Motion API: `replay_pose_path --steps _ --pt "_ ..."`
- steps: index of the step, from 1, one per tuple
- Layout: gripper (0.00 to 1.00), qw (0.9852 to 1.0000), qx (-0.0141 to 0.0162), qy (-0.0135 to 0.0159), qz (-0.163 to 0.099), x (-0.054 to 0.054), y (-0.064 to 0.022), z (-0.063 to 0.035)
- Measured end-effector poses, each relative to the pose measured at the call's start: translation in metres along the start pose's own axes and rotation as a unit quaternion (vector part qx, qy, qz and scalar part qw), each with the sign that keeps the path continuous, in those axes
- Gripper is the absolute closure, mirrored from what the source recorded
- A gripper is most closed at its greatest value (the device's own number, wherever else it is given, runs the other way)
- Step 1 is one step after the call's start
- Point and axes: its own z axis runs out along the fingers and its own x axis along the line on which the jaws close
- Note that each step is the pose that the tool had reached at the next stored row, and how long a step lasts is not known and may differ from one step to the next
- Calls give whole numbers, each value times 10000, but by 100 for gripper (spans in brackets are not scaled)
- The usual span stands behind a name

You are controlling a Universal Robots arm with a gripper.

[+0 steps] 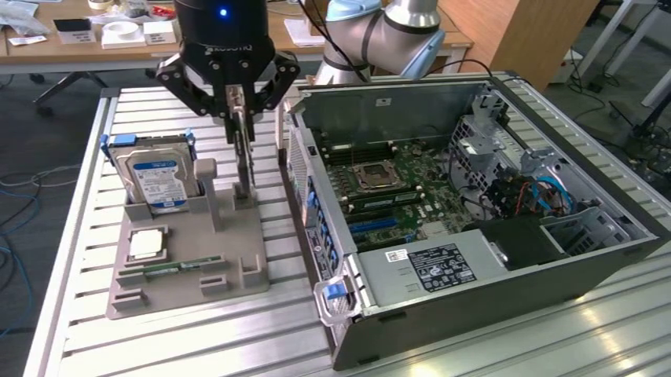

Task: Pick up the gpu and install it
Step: 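Pick up the gpu and move the gpu toward the slot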

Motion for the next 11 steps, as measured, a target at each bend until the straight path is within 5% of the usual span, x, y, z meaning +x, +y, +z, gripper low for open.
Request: replay_pose_path --steps 11 --pt "73 10000 0 6 1 -145 7 -42"
